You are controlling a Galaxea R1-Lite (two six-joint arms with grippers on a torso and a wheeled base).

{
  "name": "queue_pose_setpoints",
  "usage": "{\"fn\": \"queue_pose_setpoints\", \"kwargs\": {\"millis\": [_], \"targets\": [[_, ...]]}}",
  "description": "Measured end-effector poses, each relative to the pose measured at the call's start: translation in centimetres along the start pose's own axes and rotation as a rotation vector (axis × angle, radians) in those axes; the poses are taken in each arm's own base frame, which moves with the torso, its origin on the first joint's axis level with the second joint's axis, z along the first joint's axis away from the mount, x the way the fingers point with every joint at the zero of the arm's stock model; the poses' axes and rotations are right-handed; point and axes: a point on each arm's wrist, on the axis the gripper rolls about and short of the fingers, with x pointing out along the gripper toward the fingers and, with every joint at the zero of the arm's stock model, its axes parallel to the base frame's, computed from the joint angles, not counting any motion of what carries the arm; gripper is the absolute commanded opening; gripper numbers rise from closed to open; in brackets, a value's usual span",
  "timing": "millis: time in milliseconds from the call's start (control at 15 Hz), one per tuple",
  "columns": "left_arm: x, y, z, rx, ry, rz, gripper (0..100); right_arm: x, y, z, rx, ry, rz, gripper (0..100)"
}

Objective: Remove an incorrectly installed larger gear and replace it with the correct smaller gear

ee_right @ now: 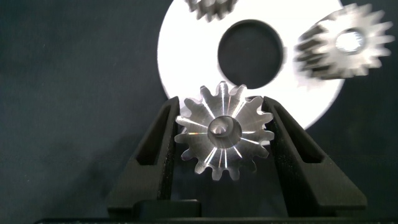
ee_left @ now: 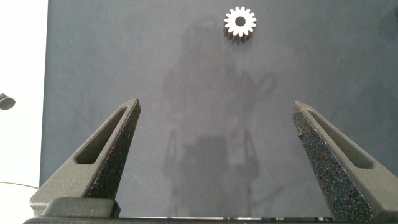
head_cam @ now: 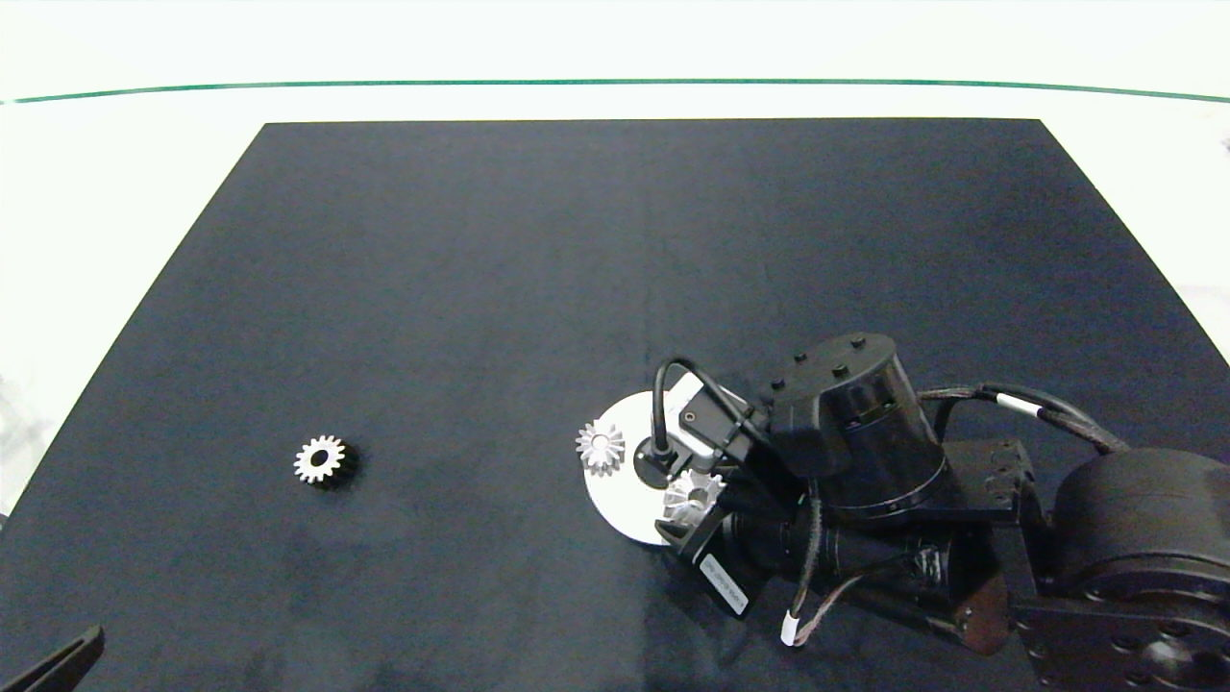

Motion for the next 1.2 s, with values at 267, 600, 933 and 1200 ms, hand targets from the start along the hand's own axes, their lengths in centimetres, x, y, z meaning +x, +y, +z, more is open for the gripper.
{"fn": "queue_pose_setpoints", "kwargs": {"millis": [267, 600, 933, 1200], "targets": [[0.0, 0.0, 0.0, 0.0, 0.003, 0.0, 100, -1.5, -0.8, 0.4, 0.019, -0.028, -0.029, 34], [0.1, 0.0, 0.0, -0.005, 0.007, 0.0, 100, -4.2, -4.5, -1.0, 0.09, 0.04, -0.12, 34], [0.2, 0.0, -0.2, 0.002, 0.012, -0.001, 100, -5.7, -8.1, -4.5, 0.194, 0.104, -0.228, 34], [0.4, 0.0, -0.3, 0.002, 0.023, 0.0, 100, -5.4, -9.9, -5.8, 0.255, 0.035, -0.308, 34]]}}
